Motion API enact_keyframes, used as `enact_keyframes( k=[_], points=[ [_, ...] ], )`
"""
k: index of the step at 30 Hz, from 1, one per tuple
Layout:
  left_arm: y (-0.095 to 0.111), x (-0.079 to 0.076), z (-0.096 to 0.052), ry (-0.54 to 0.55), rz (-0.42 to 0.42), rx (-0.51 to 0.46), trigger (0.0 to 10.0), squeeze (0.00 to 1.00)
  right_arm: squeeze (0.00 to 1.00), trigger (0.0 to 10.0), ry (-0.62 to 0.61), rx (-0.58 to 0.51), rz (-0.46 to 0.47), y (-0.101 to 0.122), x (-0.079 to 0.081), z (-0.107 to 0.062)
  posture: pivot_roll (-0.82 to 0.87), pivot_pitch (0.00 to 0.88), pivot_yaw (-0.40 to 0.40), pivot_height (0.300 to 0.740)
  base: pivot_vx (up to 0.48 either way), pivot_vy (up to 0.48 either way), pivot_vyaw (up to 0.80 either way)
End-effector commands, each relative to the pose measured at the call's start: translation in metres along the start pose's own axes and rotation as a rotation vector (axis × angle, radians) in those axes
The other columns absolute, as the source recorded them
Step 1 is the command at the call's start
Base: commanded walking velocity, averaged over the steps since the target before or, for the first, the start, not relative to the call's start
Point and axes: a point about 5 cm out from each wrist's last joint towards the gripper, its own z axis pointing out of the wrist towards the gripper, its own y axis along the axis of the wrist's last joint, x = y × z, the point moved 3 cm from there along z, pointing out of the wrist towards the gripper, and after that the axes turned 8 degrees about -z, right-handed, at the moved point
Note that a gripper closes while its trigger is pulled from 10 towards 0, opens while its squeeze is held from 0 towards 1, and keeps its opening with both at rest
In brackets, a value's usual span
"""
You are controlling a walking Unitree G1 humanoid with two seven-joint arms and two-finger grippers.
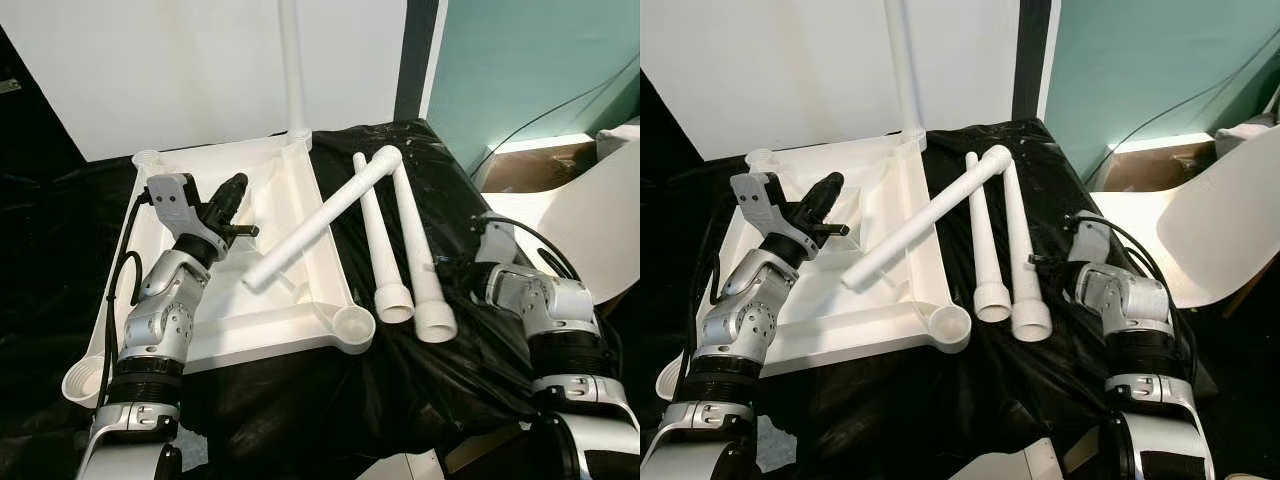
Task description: Building children table
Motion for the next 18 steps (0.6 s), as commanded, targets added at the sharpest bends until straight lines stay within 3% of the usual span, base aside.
enact_keyframes(
  k=[1,2,3,5,7,9,10,11,12,14,15,17,18],
  points=[
    [0.002,-0.002,0.001,-0.032,0.013,-0.001,10.0,0.0,0.0,10.0,0.03,-0.009,-0.01,0.003,0.006,0.001,-0.04,0.0,0.051,0.74,0.0,0.0,0.0],
    [0.002,-0.002,0.001,-0.032,0.013,-0.001,10.0,0.0,0.0,10.0,0.015,-0.036,-0.066,0.008,0.005,0.0,-0.04,0.0,0.051,0.74,0.0,0.0,0.0],
    [0.002,-0.002,0.001,-0.032,0.013,-0.001,10.0,0.0,0.0,10.0,0.015,-0.036,-0.066,0.008,0.005,0.0,-0.04,0.0,0.051,0.74,0.0,0.0,0.0],
    [0.001,-0.002,0.0,-0.031,0.013,0.0,10.0,0.0,0.0,10.0,-0.088,-0.132,-0.291,0.023,-0.003,-0.006,-0.05,0.0,0.05,0.74,0.0,0.0,0.0],
    [0.001,-0.002,0.0,-0.031,0.013,0.0,10.0,0.0,0.0,10.0,-0.088,-0.132,-0.291,0.023,-0.003,-0.006,-0.05,0.0,0.05,0.74,0.0,0.0,0.0],
    [0.001,-0.002,0.0,-0.031,0.01,0.0,10.0,0.0,0.0,10.0,-0.168,-0.19,-0.468,0.035,-0.005,-0.011,-0.05,0.0,0.05,0.74,0.0,0.0,0.0],
    [0.001,-0.002,0.0,-0.031,0.01,0.0,10.0,0.0,0.0,10.0,-0.168,-0.19,-0.468,0.035,-0.005,-0.011,-0.05,0.0,0.05,0.74,0.0,0.0,0.0],
    [0.001,-0.003,0.001,-0.033,0.009,-0.001,10.0,0.0,0.0,10.0,-0.2,-0.208,-0.562,0.04,-0.005,-0.012,-0.05,0.0,0.05,0.74,0.0,0.0,0.0],
    [0.001,-0.003,0.001,-0.033,0.009,-0.001,10.0,0.0,0.0,10.0,-0.2,-0.208,-0.562,0.04,-0.005,-0.012,-0.05,0.0,0.05,0.74,0.0,0.0,0.0],
    [0.001,-0.004,0.002,-0.036,0.006,-0.004,10.0,0.0,0.0,10.0,-0.246,-0.261,-0.761,0.051,0.0,-0.017,-0.05,0.0,0.05,0.74,0.0,0.0,0.0],
    [0.002,-0.005,0.003,-0.038,0.004,-0.008,10.0,0.0,0.0,10.0,-0.254,-0.301,-0.902,0.058,0.007,-0.019,-0.05,0.0,0.051,0.74,0.0,0.0,0.0],
    [0.002,-0.005,0.003,-0.038,0.004,-0.008,10.0,0.0,0.0,10.0,-0.254,-0.301,-0.902,0.058,0.007,-0.019,-0.05,0.0,0.051,0.74,0.0,0.0,0.0],
    [0.002,-0.005,0.003,-0.039,0.002,-0.01,10.0,0.0,0.0,10.0,-0.253,-0.324,-0.992,0.062,0.011,-0.019,-0.05,0.0,0.051,0.74,0.0,0.0,0.0]
  ],
)
